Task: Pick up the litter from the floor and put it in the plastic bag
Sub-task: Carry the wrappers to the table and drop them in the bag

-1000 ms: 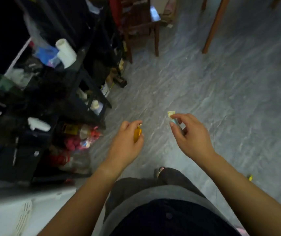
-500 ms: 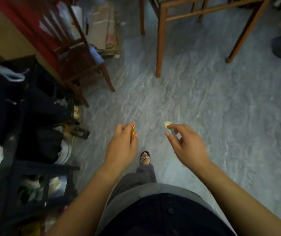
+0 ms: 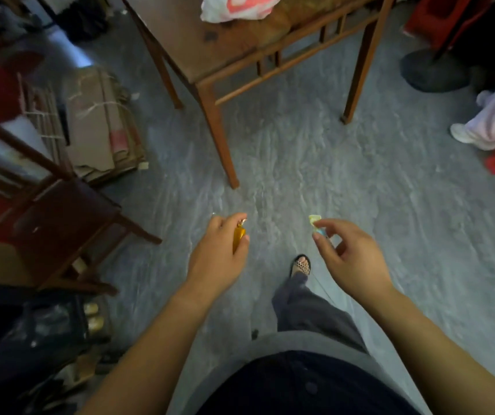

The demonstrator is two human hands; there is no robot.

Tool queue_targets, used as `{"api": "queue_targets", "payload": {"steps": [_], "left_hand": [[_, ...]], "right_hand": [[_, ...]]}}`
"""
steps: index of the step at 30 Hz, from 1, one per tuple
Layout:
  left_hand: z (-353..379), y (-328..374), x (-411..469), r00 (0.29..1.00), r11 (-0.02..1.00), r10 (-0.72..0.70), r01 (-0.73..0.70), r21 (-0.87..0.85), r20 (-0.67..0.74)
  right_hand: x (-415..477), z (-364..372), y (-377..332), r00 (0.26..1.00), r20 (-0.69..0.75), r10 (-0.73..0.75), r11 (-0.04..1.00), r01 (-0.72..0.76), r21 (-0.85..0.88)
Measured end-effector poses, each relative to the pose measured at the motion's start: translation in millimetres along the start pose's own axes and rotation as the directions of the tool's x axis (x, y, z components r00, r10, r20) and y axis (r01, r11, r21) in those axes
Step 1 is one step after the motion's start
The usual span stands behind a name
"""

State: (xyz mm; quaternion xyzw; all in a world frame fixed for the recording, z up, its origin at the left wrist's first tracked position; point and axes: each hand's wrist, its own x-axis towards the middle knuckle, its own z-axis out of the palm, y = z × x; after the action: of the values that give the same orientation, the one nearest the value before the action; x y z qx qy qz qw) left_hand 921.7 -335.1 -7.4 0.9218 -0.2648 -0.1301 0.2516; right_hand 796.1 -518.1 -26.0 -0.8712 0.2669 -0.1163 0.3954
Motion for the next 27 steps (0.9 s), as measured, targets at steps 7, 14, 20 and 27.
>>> {"api": "queue_targets", "payload": {"steps": [7, 14, 20, 27], "left_hand": [[-11.9, 49.7, 210.2, 1.000, 0.999, 0.013, -0.014, -0.037, -0.013], [-22.3, 98.7, 368.5, 0.999, 0.996, 0.033, -0.037, -0.083, -0.040], [-29.2, 89.4, 495.1, 0.999, 0.995, -0.027, 0.023, -0.099, -0.039], [-60.3, 90.3, 676.0, 0.994, 0.993, 0.058, -0.067, -0.094, -0.092]], "right_hand": [[223.2, -24.9, -6.6, 0.989, 0.044, -0.142, 0.988, 0.144, -0.059], [380.5, -54.7, -9.1, 0.980, 0.027, -0.199, 0.977, 0.201, -0.076], [505.3, -43.5, -11.3, 0.977, 0.058, -0.204, 0.977, 0.208, -0.053], [678.6, -44.7, -32.8, 0.969, 0.006, -0.248, 0.962, 0.247, -0.119]]}}
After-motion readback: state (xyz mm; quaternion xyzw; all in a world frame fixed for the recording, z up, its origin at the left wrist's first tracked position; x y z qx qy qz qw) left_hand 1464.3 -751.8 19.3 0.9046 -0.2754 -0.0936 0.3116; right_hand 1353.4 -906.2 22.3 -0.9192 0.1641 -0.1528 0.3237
